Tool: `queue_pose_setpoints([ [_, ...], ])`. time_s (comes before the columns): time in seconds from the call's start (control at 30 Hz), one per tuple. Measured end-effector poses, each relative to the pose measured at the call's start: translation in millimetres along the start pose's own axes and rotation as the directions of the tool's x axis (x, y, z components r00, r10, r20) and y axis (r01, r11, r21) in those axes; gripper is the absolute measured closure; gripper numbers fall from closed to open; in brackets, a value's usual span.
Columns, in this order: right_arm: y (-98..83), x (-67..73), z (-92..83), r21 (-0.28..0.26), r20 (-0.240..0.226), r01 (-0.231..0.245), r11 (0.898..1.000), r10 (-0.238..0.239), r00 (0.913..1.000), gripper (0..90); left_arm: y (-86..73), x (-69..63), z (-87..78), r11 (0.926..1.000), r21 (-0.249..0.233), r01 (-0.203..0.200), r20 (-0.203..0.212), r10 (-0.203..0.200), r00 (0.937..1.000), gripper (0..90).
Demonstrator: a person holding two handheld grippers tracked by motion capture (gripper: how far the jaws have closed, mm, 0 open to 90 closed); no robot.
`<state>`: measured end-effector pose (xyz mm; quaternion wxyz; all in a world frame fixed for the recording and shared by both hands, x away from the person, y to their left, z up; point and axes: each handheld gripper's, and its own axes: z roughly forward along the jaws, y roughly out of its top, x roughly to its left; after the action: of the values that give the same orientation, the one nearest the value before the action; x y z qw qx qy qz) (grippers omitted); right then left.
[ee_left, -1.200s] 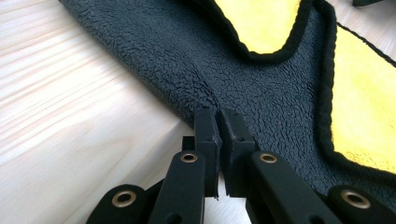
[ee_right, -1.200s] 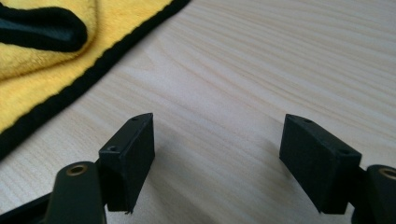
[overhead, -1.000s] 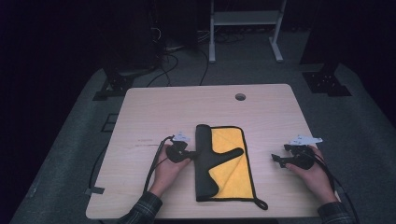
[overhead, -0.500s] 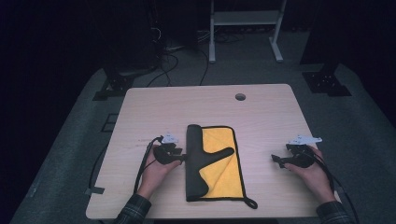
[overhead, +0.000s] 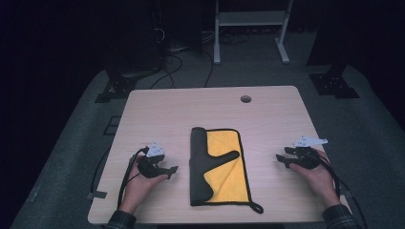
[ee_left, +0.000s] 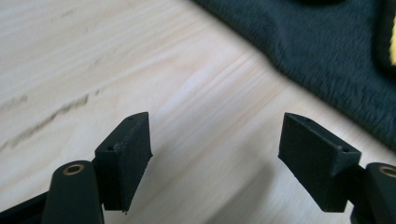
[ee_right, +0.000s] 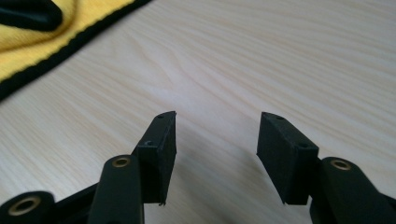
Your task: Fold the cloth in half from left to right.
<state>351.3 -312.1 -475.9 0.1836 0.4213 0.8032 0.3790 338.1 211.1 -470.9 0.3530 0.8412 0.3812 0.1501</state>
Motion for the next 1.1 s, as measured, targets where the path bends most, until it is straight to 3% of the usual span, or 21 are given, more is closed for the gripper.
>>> queue_pose_setpoints([
  [0.3,17.6,10.6,1.1,-0.059,-0.063,0.004,0.998,-0.008,0.9980,50.2,-9.5,2.3,2.7,0.9989,-0.017,-0.043,-0.002,0.043,0.9991,14.6],
  [0.63,34.9,22.4,2.8,-0.101,-0.120,0.012,0.995,-0.024,0.9925,50.8,-10.6,3.0,6.3,0.9990,-0.016,-0.041,-0.011,0.041,0.9991,2.4],
  [1.1,66.3,44.4,17.8,-0.122,-0.177,0.054,0.991,-0.076,0.9813,51.0,-9.9,2.7,7.9,0.9988,-0.006,-0.048,0.004,0.048,0.9988,0.0],
])
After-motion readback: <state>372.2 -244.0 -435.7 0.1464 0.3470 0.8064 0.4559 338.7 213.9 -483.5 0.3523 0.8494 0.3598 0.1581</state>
